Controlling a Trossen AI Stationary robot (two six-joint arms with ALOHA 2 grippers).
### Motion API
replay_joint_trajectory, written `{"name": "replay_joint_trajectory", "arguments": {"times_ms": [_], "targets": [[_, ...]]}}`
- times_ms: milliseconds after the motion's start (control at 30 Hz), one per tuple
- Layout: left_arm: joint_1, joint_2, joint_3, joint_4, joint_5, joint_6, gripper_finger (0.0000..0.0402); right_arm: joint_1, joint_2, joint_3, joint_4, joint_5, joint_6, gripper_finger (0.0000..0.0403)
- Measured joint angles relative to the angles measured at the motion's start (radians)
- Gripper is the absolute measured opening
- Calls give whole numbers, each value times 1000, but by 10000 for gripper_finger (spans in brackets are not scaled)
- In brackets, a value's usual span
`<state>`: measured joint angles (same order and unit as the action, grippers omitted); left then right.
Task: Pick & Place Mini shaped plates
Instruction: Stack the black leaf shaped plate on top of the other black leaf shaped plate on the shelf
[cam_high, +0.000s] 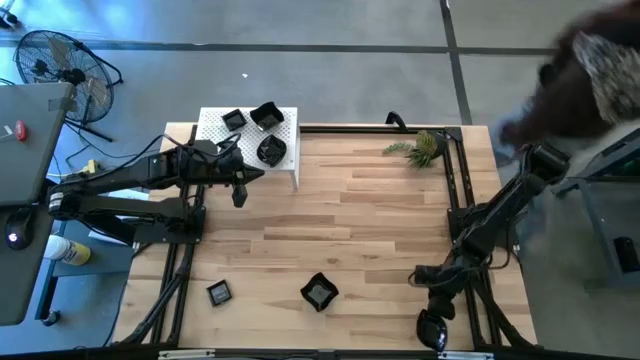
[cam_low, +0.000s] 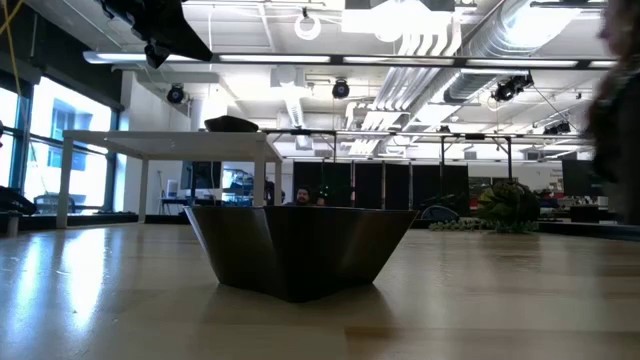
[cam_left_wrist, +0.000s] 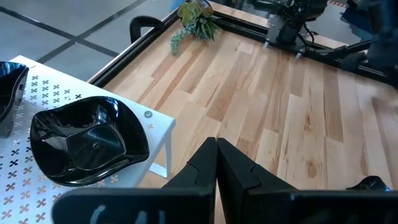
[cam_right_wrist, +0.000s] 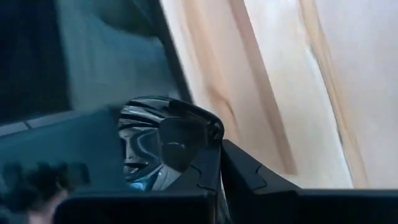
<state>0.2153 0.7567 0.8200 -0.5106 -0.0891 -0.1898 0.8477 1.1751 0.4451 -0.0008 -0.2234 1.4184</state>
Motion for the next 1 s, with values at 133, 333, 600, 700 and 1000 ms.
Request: {"name": "replay_joint_trajectory", "arguments": {"times_ms": [133,333,600,700,1000], "targets": [[0,0,0,14,0,0,0,-71,-85,68,-95,84,-13,5],[0,0,0,30,0,-3,0,-253,-160,228,-305,229,-179,3],[0,0,0,38,0,-2,0,-639,-130,344,-391,246,-347,3],[0,0,0,38,13,-3,0,-745,-76,346,-340,244,-380,5],[0,0,0,37,31,-2,0,-910,205,353,-65,223,-433,3]]}}
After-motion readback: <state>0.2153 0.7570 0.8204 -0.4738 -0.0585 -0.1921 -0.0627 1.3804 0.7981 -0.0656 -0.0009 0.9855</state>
